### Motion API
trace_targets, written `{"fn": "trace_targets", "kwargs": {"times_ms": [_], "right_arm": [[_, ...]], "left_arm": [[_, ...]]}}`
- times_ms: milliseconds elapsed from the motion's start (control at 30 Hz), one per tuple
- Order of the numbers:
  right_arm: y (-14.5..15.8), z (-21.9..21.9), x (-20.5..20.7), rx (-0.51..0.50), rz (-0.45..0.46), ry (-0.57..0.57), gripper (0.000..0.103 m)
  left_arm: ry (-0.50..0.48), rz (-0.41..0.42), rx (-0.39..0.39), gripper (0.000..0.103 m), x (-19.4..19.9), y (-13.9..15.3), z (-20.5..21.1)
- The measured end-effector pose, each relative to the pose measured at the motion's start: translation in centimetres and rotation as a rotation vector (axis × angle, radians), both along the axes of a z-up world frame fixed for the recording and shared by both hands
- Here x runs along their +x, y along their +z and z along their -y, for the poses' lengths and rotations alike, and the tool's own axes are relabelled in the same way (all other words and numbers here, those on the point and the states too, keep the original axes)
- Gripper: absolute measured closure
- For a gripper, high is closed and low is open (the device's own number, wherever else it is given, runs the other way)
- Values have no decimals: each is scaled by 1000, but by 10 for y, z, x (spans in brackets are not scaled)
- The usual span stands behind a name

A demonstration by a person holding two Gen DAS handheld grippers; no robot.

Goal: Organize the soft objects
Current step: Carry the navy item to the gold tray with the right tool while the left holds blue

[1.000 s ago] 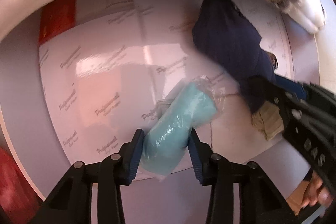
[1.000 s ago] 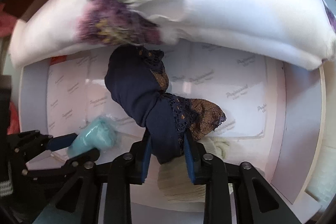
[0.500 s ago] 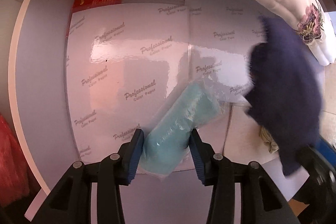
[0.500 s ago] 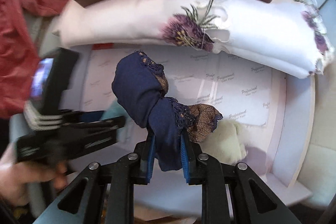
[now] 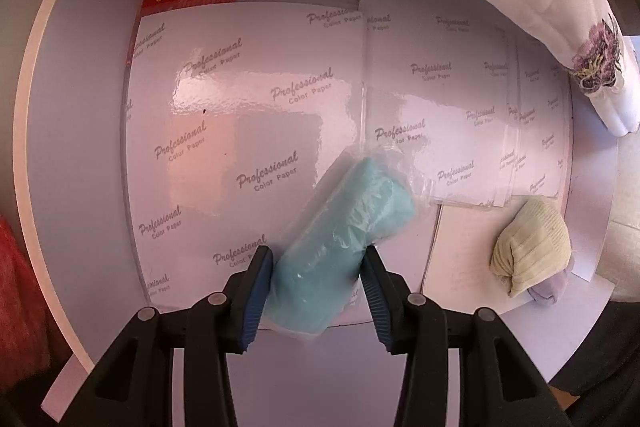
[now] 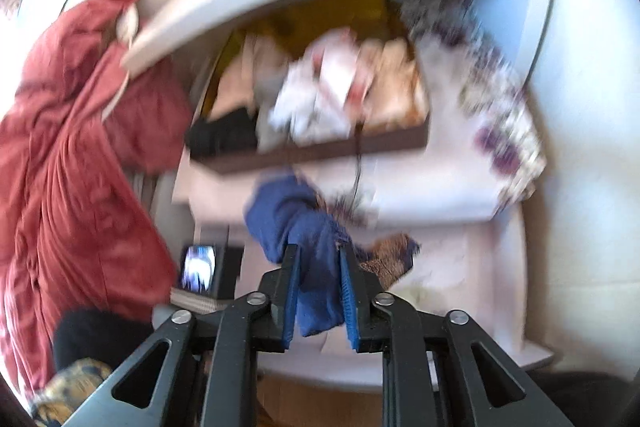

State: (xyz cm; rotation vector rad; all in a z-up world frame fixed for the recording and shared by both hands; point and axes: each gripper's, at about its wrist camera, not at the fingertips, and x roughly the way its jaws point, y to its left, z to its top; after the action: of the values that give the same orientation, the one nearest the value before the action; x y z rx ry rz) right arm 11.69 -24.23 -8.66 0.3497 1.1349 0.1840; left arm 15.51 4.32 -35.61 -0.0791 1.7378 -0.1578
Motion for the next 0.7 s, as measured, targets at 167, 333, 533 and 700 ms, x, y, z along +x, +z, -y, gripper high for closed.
{"fn": "trace_targets", "kwargs": {"times_ms": [167,333,533,700], "right_arm": [[13,14,39,-16,32,-56,97],[-4,3,42,-41,-63,46,97],[-83,1,25,-58,-281,113,56],[-139,-1,22,8,-400,90,45]], "left_arm": [[-7,1,-2,57,0,-2,1],[-8,4,-3,57,-1,9,5],[-21,15,2,57,-1,15,9],[-23,20,0,57,-2,19,11]]}}
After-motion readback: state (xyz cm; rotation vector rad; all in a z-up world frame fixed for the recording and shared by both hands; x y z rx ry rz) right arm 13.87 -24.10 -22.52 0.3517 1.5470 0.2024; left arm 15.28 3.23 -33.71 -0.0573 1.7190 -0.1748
